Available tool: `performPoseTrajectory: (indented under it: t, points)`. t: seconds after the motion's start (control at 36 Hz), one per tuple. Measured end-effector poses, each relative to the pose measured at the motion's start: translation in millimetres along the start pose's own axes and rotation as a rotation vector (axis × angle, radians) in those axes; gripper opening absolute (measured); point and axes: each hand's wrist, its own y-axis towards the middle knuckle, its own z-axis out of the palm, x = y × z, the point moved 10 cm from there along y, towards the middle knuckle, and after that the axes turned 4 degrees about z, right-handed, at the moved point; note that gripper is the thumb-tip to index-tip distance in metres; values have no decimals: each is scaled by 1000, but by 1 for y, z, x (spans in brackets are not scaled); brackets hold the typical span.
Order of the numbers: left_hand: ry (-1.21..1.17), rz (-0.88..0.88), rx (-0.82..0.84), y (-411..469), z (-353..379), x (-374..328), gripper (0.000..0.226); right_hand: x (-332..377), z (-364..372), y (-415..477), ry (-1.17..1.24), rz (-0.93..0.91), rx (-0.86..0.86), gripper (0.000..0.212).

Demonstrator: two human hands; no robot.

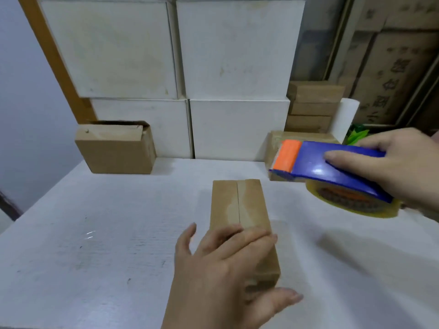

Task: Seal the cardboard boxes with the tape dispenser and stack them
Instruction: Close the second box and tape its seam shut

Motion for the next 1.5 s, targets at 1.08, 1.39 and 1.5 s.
performPoseTrajectory:
  t: [1.08, 1.39, 1.5]
  points:
    - [-540, -468, 173, 132, -31, 54, 44, 10, 60, 14, 622, -71, 516, 78]
    - [-451, -557, 110, 120, -28, 108, 39, -10, 49, 45, 382, -52, 508, 88]
    - [-481, -607, 175, 99, -11, 120, 38, -27, 53, 53, 290, -10, 584, 94]
